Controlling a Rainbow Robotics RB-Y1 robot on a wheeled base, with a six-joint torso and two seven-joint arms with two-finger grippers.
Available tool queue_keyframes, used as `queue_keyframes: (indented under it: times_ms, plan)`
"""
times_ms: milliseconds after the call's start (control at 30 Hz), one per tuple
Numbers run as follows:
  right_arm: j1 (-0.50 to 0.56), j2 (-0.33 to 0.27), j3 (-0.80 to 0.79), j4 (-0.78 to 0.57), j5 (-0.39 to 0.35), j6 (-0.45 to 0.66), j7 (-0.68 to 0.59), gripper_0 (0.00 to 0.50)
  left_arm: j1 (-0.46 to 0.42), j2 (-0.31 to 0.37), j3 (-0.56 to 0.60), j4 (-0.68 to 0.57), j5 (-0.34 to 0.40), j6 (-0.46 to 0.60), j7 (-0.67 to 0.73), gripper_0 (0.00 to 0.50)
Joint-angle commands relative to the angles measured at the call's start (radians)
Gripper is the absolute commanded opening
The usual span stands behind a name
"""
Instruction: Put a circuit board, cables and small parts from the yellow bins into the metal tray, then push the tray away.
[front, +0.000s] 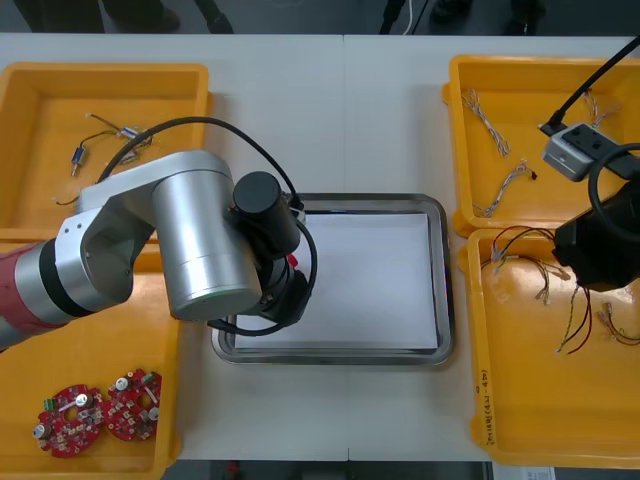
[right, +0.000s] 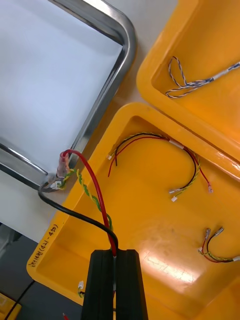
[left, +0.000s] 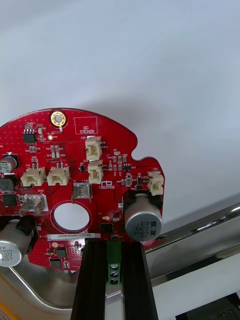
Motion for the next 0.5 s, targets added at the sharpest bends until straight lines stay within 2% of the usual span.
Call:
queue_keyframes:
  times_ms: [33, 300, 500]
  plan:
    - [-0.074, -0.055, 0.075, -0.042, 0.007, 0.003, 0.009, 0.000, -0.038, -0.013, -0.051, -0.009, -0.017, -0.015, 0.102, 0.000]
    - [-0.122, -0.055, 0.167, -0.045, 0.018, 0.003, 0.007, 0.000, -0.018, 0.004, -0.105, -0.009, -0.043, -0.061, 0.136, 0.000]
    - [-0.123, -0.055, 0.172, -0.048, 0.017, 0.003, 0.014, 0.000, 0.002, 0.009, -0.111, -0.009, -0.057, -0.084, 0.154, 0.000]
